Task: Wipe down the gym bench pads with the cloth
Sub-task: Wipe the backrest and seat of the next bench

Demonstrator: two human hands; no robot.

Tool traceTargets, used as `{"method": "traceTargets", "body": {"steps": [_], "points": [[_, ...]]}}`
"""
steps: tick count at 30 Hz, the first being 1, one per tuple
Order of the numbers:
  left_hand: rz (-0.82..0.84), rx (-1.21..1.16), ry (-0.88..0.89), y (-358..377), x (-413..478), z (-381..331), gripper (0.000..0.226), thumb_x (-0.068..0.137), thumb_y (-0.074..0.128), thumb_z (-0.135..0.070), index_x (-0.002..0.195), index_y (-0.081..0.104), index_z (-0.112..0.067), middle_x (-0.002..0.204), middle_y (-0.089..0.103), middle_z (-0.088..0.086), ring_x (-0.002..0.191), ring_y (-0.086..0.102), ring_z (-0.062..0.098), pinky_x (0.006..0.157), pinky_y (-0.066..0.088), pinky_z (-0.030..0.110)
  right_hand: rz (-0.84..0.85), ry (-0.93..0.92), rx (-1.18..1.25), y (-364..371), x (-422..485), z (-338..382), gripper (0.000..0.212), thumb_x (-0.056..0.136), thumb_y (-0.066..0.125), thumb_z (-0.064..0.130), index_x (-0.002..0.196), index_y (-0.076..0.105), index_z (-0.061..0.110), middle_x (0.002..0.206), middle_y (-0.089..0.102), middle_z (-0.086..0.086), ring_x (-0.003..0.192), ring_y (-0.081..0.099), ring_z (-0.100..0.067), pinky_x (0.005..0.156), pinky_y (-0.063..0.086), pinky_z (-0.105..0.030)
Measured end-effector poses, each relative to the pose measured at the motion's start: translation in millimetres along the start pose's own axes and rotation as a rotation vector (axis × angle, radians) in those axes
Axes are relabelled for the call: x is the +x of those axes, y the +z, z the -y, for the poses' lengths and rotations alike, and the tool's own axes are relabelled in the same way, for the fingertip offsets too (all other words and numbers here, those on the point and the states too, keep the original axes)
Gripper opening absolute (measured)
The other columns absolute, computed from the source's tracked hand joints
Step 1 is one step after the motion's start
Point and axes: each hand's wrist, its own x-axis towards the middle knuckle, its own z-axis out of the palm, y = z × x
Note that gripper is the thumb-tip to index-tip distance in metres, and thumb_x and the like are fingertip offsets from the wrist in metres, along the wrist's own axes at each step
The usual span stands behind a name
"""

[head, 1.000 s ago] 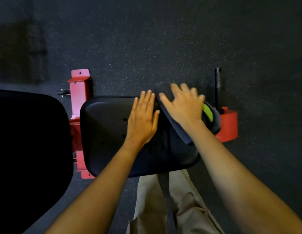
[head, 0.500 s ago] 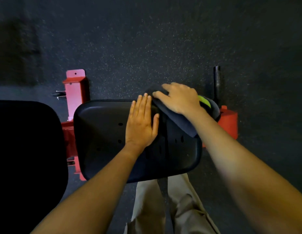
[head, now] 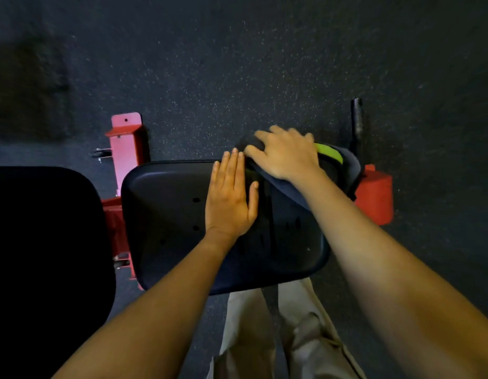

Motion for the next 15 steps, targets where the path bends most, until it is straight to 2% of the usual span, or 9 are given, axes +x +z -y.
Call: {"method": "traceTargets", "body": {"steps": [4,7,8,9,11,13,15], "points": [[0.008,-0.006,0.009,0,2,0,0.054,0.096,0.037,-0.028,0.138,0.039,0.006,0.145,0.039,0.021,0.138,0.03,0.031,0.118,0.01,0.036,-0.249,0.225,0.137,19,-39,-28,0.056,0.094,0.037,0.059,0.139,0.044,0.027,0.138,0.046,-0.008,0.121,0.044,-0.037,0.094,0.037,-0.05],[0.005,-0.008,0.001,1,1,0,0.054,0.096,0.036,-0.028,0.138,0.038,0.005,0.145,0.04,0.021,0.138,0.03,0.031,0.118,0.009,0.036,-0.299,0.454,0.586,30,-66,-49,0.05,0.095,0.042,0.051,0.137,0.045,0.024,0.133,0.047,-0.013,0.119,0.046,-0.041,0.094,0.037,-0.046],[0.006,-0.005,-0.002,1,0,-1,0.054,0.096,0.036,-0.028,0.138,0.038,0.005,0.145,0.04,0.021,0.138,0.031,0.031,0.118,0.009,0.035,-0.285,0.515,0.654,30,-66,-49,0.049,0.095,0.042,0.049,0.136,0.046,0.022,0.133,0.047,-0.014,0.119,0.046,-0.042,0.094,0.037,-0.047],[0.008,-0.002,-0.004,0,0,-1,0.054,0.096,0.036,-0.028,0.139,0.038,0.005,0.145,0.04,0.021,0.138,0.031,0.031,0.118,0.009,0.035,-0.262,0.556,0.607,28,-63,-46,0.049,0.095,0.041,0.05,0.136,0.045,0.023,0.134,0.046,-0.014,0.12,0.046,-0.042,0.094,0.037,-0.048],[0.001,-0.001,-0.003,1,0,-1,0.054,0.097,0.036,-0.028,0.139,0.039,0.005,0.145,0.04,0.021,0.138,0.031,0.031,0.118,0.01,0.036,-0.209,0.526,0.337,20,-51,-29,0.052,0.095,0.039,0.053,0.139,0.043,0.026,0.139,0.042,-0.012,0.123,0.041,-0.042,0.095,0.035,-0.052],[0.0,-0.007,0.007,1,1,-2,0.054,0.096,0.036,-0.027,0.138,0.039,0.006,0.145,0.04,0.021,0.138,0.031,0.031,0.118,0.01,0.036,-0.192,0.324,0.074,9,-35,-9,0.055,0.094,0.035,0.057,0.14,0.042,0.028,0.142,0.041,-0.01,0.125,0.039,-0.04,0.095,0.034,-0.053],[-0.001,-0.021,-0.001,1,1,-1,0.054,0.095,0.037,-0.027,0.137,0.04,0.006,0.144,0.04,0.021,0.137,0.03,0.031,0.118,0.008,0.035,-0.158,0.12,-0.058,4,-20,5,0.057,0.094,0.033,0.059,0.14,0.043,0.028,0.143,0.042,-0.008,0.127,0.039,-0.037,0.097,0.032,-0.054]]}}
